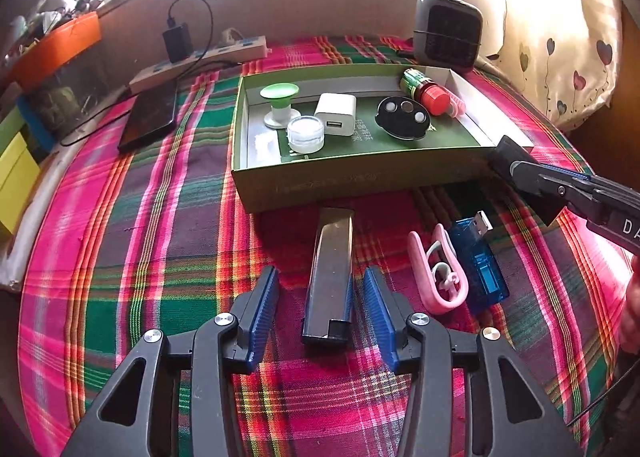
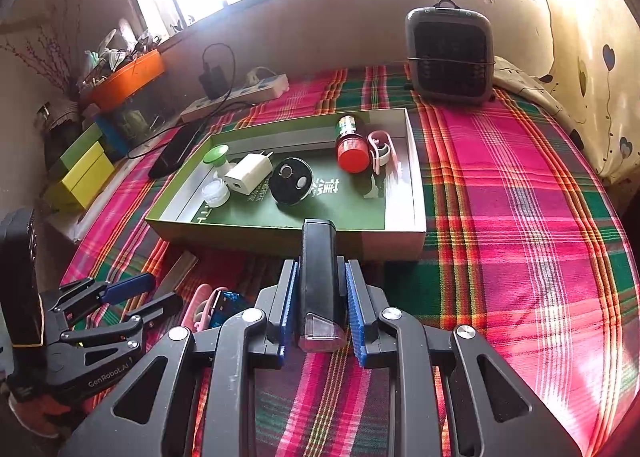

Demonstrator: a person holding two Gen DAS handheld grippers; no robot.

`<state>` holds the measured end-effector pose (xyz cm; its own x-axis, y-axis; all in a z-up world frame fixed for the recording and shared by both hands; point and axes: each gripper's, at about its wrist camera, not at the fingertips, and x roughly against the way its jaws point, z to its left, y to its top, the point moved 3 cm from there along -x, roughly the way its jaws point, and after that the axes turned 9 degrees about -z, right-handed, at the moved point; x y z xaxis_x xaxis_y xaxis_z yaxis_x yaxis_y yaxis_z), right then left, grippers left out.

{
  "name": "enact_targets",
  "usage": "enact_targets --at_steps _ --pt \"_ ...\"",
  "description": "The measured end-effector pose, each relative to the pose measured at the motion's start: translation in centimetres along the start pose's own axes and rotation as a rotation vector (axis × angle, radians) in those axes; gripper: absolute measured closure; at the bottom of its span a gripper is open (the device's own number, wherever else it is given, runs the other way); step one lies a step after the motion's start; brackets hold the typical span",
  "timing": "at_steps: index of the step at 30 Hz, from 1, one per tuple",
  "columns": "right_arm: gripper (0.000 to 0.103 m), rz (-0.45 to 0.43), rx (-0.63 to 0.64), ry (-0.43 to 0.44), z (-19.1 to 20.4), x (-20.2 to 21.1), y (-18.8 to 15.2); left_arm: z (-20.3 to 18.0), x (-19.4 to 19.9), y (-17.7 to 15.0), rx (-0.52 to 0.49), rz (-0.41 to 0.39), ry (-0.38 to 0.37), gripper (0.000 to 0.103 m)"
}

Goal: Organize rigid objects

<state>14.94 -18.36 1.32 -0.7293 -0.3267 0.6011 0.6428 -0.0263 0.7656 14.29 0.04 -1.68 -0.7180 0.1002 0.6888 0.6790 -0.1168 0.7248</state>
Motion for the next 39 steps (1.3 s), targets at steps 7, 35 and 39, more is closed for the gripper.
enact_targets --at_steps 7,35,39 --pt "0.079 0.004 0.003 0.003 0.1 -0.2 0.0 0.6 -0.1 0.2 0.004 -0.009 0.006 0.081" --pt "0.065 0.093 0.054 -0.021 -0.3 -1.5 -1.7 1.0 0.4 0.2 0.048 -0.029 -0.054 0.081" --pt "0.065 0.093 0.070 -0.044 -0.1 -1.6 -1.8 1.0 0.5 0.2 0.051 -0.030 -0.056 0.081"
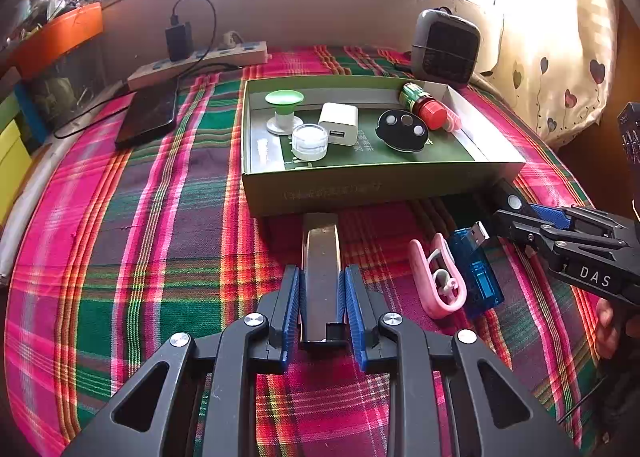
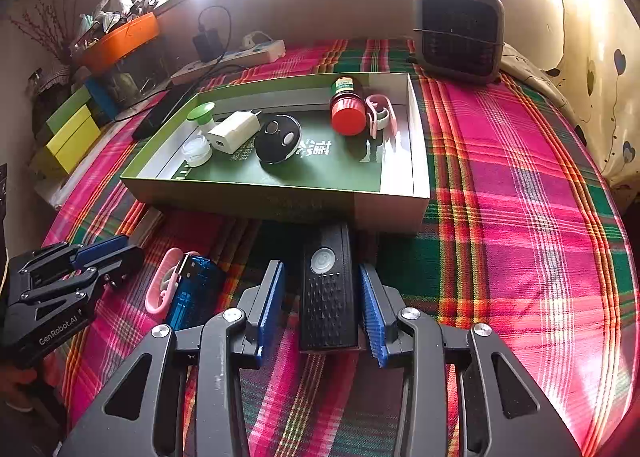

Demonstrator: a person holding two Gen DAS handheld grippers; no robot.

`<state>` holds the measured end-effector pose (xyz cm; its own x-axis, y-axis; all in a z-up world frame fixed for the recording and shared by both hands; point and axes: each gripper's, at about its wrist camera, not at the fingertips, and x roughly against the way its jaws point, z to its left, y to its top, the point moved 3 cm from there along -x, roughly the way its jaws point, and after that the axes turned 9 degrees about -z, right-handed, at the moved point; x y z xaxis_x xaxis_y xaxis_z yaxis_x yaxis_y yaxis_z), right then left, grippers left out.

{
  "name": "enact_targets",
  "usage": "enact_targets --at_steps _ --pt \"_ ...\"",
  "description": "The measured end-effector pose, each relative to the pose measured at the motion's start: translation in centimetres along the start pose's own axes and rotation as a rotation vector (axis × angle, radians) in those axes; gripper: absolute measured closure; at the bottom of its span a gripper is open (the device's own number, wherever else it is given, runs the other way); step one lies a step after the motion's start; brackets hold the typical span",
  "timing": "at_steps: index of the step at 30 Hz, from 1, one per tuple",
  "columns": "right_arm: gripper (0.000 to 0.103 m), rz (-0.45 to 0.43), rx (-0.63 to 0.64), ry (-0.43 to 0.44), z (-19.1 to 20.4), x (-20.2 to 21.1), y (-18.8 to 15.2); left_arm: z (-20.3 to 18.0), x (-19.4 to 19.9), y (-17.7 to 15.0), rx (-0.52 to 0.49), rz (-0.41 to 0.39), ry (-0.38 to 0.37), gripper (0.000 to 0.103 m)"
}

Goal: Organize rigid objects

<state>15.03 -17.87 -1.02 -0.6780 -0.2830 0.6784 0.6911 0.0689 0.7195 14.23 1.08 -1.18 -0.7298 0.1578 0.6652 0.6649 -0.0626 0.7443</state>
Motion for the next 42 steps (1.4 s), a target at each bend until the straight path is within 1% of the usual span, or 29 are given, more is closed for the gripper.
enact_targets --at_steps 1,3,7,18,28,33,42 --pt "0.065 -0.002 0.002 -0.007 0.0 0.0 0.0 0.0 0.0 0.0 -0.002 0.000 0.000 0.081" --pt "0.073 -0.007 0.008 -0.032 -0.1 0.1 0.0 0.0 0.0 0.0 -0.001 -0.002 0.000 0.081" --pt "0.074 -0.009 0.012 -0.026 0.0 0.3 -0.1 0.0 0.3 0.2 -0.002 -0.010 -0.003 0.081" --pt "0.074 -0.051 0.015 -0.021 0.6 1.8 0.8 -0.1 2.0 1.5 -0.015 -0.044 -0.009 0.081" --pt "0.074 -0.105 0.023 -0.025 0.9 3.2 2.8 -0.4 3.3 3.9 -0.033 -0.101 -0.020 0.081" --pt "0.074 -0.118 0.032 -0.020 1.1 3.3 3.9 -0.6 3.1 5.2 -0.033 -0.119 -0.038 0.081" --pt "0.074 -0.120 0.017 -0.007 0.8 1.9 5.5 -0.6 1.3 6.9 -0.026 -0.114 -0.066 0.081"
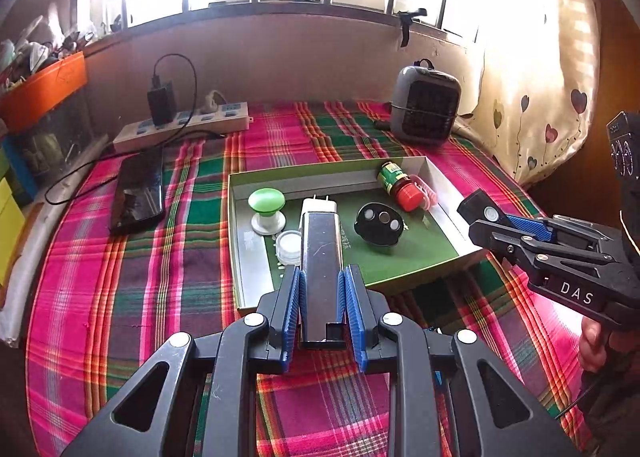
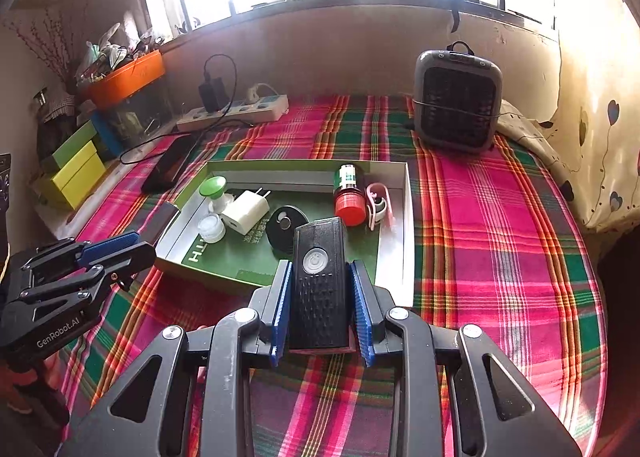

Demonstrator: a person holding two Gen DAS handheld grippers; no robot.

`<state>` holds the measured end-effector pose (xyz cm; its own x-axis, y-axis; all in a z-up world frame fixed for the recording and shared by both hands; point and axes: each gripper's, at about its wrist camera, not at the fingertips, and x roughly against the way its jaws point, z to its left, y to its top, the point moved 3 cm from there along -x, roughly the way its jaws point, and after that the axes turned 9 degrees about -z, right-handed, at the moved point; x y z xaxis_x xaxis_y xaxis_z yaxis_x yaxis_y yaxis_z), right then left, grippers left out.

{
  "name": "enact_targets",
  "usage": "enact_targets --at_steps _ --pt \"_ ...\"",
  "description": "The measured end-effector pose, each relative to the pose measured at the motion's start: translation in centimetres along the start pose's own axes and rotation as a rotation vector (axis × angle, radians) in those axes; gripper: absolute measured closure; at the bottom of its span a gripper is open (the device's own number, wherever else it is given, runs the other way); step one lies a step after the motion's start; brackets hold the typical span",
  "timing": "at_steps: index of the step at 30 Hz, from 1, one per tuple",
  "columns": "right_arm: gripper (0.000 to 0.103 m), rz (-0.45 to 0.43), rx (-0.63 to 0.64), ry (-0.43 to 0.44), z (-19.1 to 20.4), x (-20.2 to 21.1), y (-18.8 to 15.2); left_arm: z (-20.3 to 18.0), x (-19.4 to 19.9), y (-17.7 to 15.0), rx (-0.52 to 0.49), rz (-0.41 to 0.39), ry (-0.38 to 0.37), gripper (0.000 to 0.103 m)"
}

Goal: Organize rigid objects

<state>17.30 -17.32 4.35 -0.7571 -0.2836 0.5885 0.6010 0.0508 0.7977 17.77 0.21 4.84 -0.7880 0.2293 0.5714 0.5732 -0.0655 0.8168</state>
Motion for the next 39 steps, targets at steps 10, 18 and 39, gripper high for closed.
enact_targets --at_steps 10,18,39 --pt "0.074 0.030 -0.012 0.013 -0.6 -3.2 1.2 0.8 -2.9 0.7 0.026 0.016 -0.014 0.081" --pt "0.074 0.067 -0.016 0.009 -1.1 -5.8 1.4 1.3 -5.2 0.6 0.043 0.042 -0.020 0.081" --pt "0.073 0.112 0.001 0.002 -1.4 -8.7 0.6 1.6 -7.5 0.7 0.040 0.056 -0.011 0.081"
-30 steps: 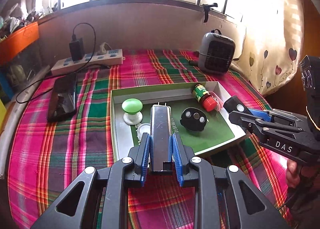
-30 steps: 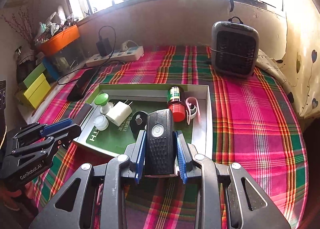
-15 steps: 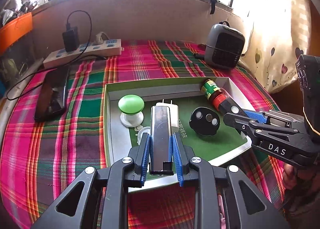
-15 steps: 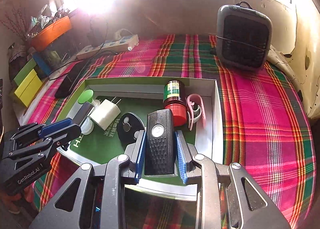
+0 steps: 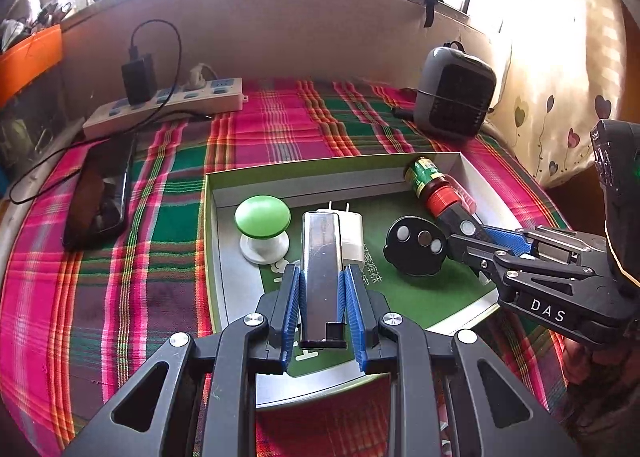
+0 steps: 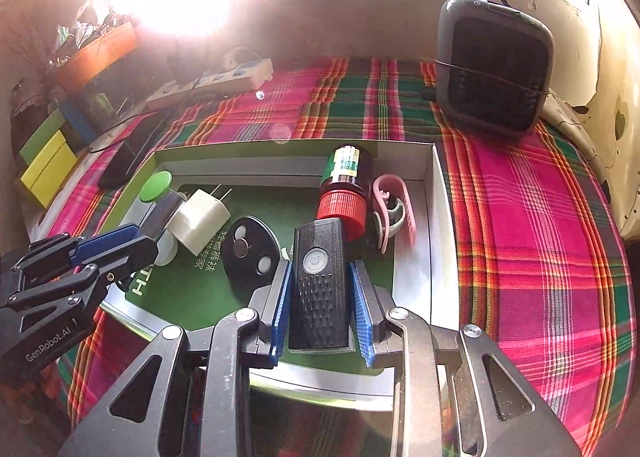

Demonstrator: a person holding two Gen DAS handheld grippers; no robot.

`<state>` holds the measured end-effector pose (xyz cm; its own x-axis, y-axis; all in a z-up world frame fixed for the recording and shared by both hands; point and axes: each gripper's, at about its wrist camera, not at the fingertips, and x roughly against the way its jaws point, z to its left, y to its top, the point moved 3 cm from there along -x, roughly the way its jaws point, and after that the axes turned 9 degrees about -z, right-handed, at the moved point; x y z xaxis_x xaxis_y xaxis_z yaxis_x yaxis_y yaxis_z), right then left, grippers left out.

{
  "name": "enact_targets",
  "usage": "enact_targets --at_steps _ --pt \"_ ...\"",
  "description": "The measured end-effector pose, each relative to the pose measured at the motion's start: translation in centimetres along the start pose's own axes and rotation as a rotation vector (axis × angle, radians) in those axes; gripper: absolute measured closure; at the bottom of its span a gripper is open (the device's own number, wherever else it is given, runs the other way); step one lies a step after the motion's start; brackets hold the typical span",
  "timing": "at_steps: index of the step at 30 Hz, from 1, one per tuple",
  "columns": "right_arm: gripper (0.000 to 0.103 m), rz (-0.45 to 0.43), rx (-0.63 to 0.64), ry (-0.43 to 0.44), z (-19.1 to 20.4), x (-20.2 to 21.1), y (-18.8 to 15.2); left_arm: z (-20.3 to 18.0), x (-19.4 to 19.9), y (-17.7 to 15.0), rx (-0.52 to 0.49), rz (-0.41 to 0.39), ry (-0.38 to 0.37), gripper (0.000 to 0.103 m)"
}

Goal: Organize rigid objects
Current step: 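Carry the silver-black bar and black remote with both tools into the box, then open both tools to release the silver-black bar and black remote in the box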

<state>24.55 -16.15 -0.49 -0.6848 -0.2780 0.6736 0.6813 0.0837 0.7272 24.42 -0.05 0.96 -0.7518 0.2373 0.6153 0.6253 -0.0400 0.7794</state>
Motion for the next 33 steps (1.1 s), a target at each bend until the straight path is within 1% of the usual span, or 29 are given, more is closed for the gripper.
enact_targets --at_steps 15,20,22,24,27,29,31,33 --pt "0.073 -0.012 -0.012 0.015 0.2 0.3 0.0 0.1 0.0 0.0 0.012 0.004 -0.001 0.080" --pt "0.073 -0.015 -0.025 0.020 0.0 0.4 -0.1 0.0 0.0 -0.1 0.012 0.005 -0.003 0.073" --pt "0.071 -0.020 -0.027 0.023 0.1 0.4 0.0 0.0 0.1 -0.2 0.013 0.008 0.002 0.070" --pt "0.066 -0.020 -0.024 0.025 0.2 0.5 -0.1 0.0 0.1 -0.3 0.014 0.012 0.004 0.068" --pt "0.060 -0.024 -0.024 0.024 0.3 0.7 -0.2 -0.1 0.3 -0.4 0.019 0.012 0.001 0.067" --pt "0.059 -0.028 -0.029 0.026 0.4 0.9 -0.3 -0.1 0.6 -0.4 0.018 0.008 0.008 0.065" --pt "0.059 -0.029 -0.031 0.027 0.5 1.1 -0.4 -0.1 0.8 -0.4 0.021 0.007 0.014 0.055" --pt "0.059 -0.034 -0.034 0.025 0.6 1.4 -0.5 -0.2 1.2 -0.5 0.024 0.006 0.005 0.055"
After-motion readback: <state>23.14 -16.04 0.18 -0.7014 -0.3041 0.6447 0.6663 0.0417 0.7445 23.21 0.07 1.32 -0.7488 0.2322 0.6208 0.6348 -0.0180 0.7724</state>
